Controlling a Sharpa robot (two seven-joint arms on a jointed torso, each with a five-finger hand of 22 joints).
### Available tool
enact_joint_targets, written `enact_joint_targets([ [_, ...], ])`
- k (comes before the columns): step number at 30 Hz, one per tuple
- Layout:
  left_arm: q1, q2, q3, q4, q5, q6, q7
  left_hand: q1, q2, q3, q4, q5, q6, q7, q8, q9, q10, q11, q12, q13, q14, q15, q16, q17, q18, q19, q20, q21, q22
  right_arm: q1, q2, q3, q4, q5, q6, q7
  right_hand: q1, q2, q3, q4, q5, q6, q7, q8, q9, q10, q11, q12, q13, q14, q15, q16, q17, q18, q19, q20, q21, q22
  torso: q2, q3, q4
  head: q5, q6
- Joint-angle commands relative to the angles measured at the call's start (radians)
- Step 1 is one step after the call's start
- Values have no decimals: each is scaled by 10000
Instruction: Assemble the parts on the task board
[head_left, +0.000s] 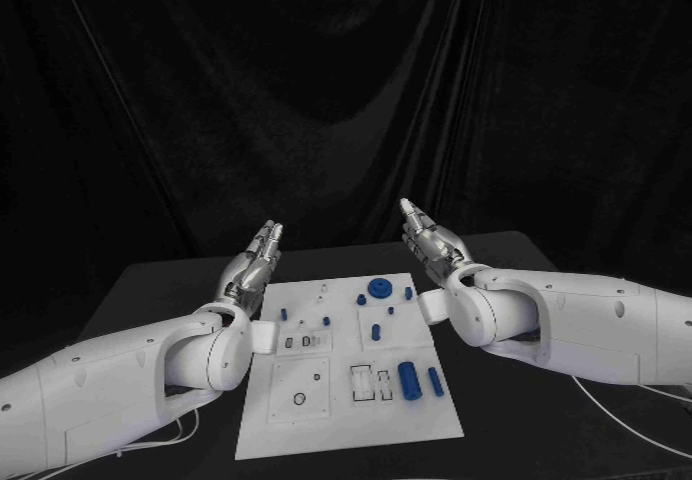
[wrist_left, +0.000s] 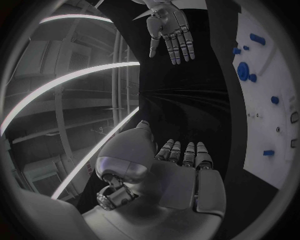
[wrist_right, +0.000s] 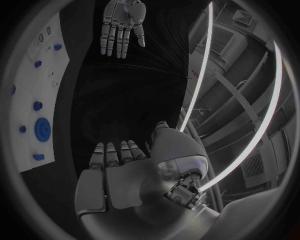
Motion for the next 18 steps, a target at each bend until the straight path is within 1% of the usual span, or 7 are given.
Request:
enact_joint_targets([
  [1, 121, 30, -147, -27, 864, 1760, 890, 85, -2, 14, 56, 20, -9, -55, 43, 11, -33, -63, -65, -12, 13, -1575, -37, -17, 92, 9, -1315, -35, -17, 110, 8, -82, -19, 593, 1130, -560, 85, -3, -55, -19, -30, 40, 11, -5, 15, -3, 9, 46, 7, -3, -1590, -41, -16, 115, -4, -446, -38, -16, -27, 5, 1, -1, -7],
  [3, 160, 33, -243, -42, 962, 1975, 967, 104, -14, 13, 55, 9, -14, -66, 43, 11, -33, -69, -65, -12, 13, -1569, -37, -17, 117, 9, -1278, -35, -17, 117, 8, -90, -20, 599, 1142, -564, 102, -9, -61, -23, -35, 48, 36, -3, 17, -4, 37, 48, 7, -3, -1535, -41, -16, 117, -4, -359, -38, -16, -27, 5, 1, -1, -7],
  [7, 184, 35, -303, -51, 1023, 2109, 1016, 112, -19, 12, 54, 6, -13, -70, 43, 11, -33, -70, -65, -12, 13, -1567, -37, -17, 127, 9, -1265, -35, -17, 117, 8, -90, -20, 599, 1142, -564, 146, -31, -76, -25, -42, 60, 77, 0, 20, -4, 96, 45, 6, -3, -1441, -41, -16, 122, -4, -182, -38, -16, -27, 5, 1, -1, -7],
  [8, 175, 26, -304, -386, 1040, 2775, 1139, 132, -28, 12, 53, -3, -15, -79, 42, 10, -33, -74, -65, -12, 13, -1564, -37, -17, 153, 9, -1235, -35, -17, 118, -103, -90, -235, 599, 1722, -691, 146, -31, -76, -25, -42, 60, 77, 0, 20, -4, 96, 45, 6, -3, -1441, -41, -16, 122, -4, -182, -38, -16, -20, 4, -16, 100, -25],
  [13, 173, 0, -304, -387, 1040, 2797, 1233, 180, -54, 6, 51, -37, 13, -111, 48, 16, -33, -103, -65, -12, 13, -1582, -37, -17, 217, 9, -1187, -35, -17, 118, -151, -90, -252, 599, 1792, -670, 164, -43, -81, -28, -66, 74, 98, 5, 25, -4, 114, 65, 11, -3, -1429, -41, -16, 123, -4, -135, -38, -16, -2, 4, -16, 164, 3],
  [16, 172, -46, -304, -351, 1040, 2747, 1303, 270, -93, 3, 43, -37, 49, -148, 55, 22, -33, -142, -65, -12, 13, -1627, -37, -17, 288, 9, -1167, -35, -17, 119, -177, -90, -264, 561, 1863, -681, 173, -56, -93, -24, -112, 82, 134, 7, 26, -4, 144, 64, 11, -3, -1414, -41, -16, 126, -4, -104, -38, -16, -1, 2, 30, 118, 13],
  [18, 172, -74, -304, -333, 1040, 2701, 1334, 313, -109, 4, 38, -36, 59, -158, 57, 23, -33, -151, -65, -12, 13, -1639, -37, -17, 308, 9, -1165, -35, -17, 119, -189, -90, -276, 451, 1905, -704, 172, -70, -109, -20, -163, 92, 159, 11, 29, -4, 167, 57, 9, -3, -1393, -41, -16, 130, -4, -87, -38, -16, -15, -2, 31, 114, -25],
])
